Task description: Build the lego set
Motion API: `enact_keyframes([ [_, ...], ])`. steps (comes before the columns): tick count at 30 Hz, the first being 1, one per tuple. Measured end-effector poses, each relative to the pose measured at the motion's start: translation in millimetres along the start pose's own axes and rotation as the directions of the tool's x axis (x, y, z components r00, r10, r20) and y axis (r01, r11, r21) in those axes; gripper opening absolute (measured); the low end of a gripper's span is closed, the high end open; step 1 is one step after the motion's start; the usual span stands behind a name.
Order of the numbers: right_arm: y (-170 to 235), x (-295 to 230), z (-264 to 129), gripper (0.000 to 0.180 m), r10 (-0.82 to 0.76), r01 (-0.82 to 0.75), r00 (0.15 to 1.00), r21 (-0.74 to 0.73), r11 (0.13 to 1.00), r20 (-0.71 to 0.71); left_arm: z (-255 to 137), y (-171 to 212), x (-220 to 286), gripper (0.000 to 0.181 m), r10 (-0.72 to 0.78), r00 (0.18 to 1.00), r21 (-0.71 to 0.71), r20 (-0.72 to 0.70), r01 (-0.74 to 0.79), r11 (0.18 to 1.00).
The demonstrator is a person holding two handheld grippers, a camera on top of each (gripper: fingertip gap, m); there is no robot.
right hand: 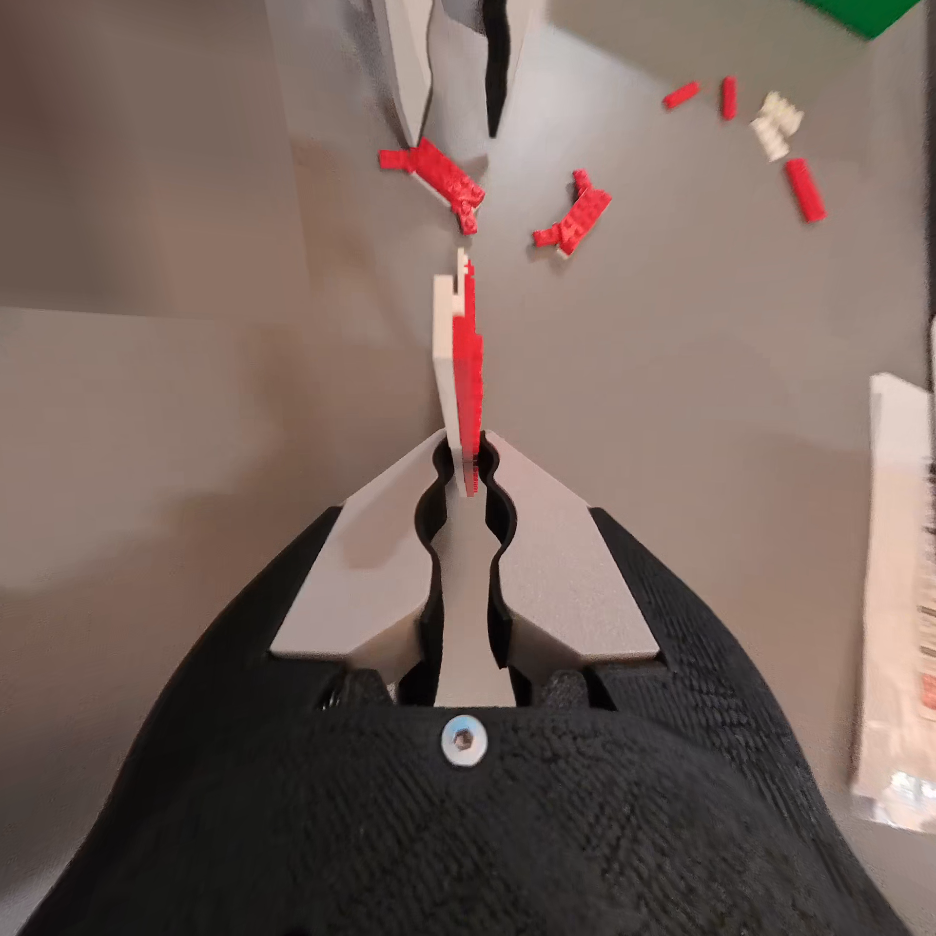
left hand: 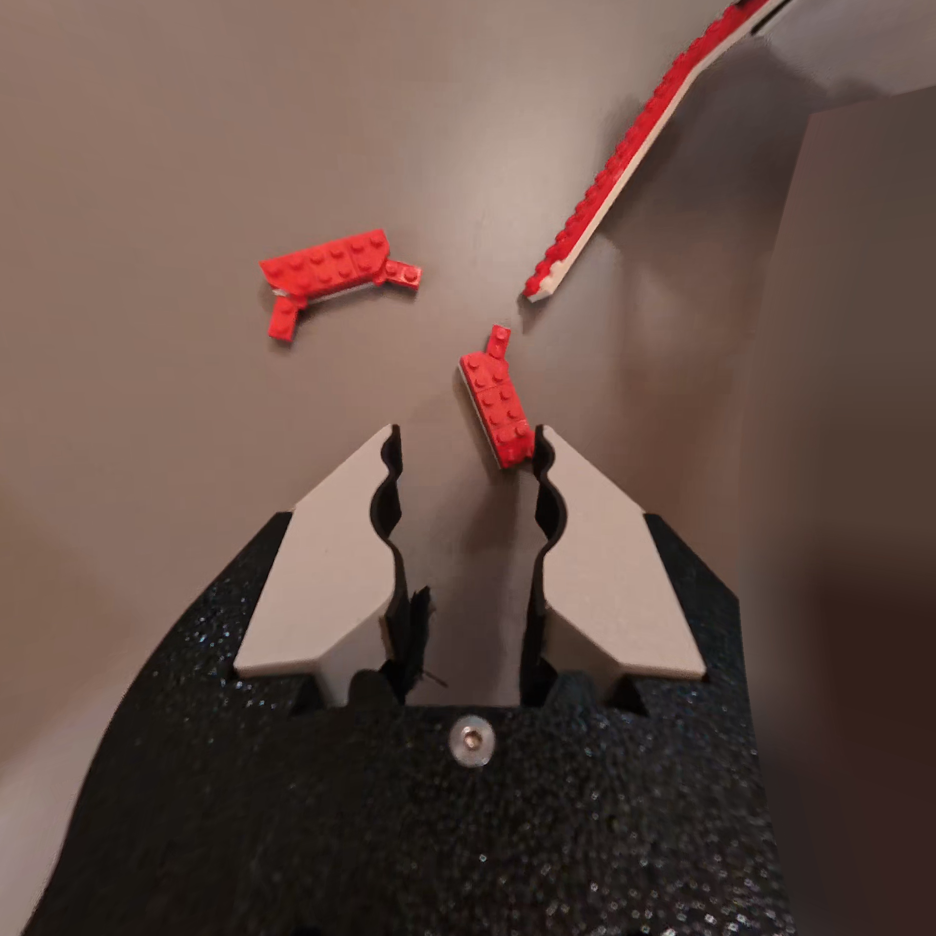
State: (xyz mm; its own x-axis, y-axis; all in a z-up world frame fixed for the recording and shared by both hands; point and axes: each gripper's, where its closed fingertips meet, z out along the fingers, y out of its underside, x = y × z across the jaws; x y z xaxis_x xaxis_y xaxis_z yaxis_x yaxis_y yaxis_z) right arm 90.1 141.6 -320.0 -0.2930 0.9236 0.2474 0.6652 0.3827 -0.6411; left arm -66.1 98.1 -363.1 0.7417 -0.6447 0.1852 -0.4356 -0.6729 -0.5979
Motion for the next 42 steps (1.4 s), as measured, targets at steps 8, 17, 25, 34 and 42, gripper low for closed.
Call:
enact_keyframes([
  [8,8.7,-0.4,-4.5,0.006,0.136,-0.136,0.986,-0.009,0.991,0.093,-21.2,-21.1,11.7,0.038,0.291,0.955,0.162,0.052,-0.296,0.941],
  [17,17.8,-0.9,0.0,0.007,0.152,-0.149,0.984,-0.043,0.988,0.089,0.1,-15.1,10.4,0.056,0.116,0.992,0.097,0.048,-0.121,0.988],
  [25,19.2,0.9,1.0,0.008,0.189,-0.19,0.977,0.003,0.982,0.102,18.9,-6.6,12.7,0.06,0.125,0.99,-0.002,0.071,-0.125,0.992],
  [34,24.5,3.0,2.4,0.015,0.203,-0.205,0.976,0.017,0.979,0.085,20.9,-7.1,9.8,0.048,0.164,0.98,-0.042,0.113,-0.16,0.986],
  [42,24.1,5.6,0.4,0.017,0.195,-0.197,0.979,0.04,0.98,0.052,21.2,-7.6,12.3,0.039,0.173,0.979,-0.043,0.109,-0.169,0.985],
])
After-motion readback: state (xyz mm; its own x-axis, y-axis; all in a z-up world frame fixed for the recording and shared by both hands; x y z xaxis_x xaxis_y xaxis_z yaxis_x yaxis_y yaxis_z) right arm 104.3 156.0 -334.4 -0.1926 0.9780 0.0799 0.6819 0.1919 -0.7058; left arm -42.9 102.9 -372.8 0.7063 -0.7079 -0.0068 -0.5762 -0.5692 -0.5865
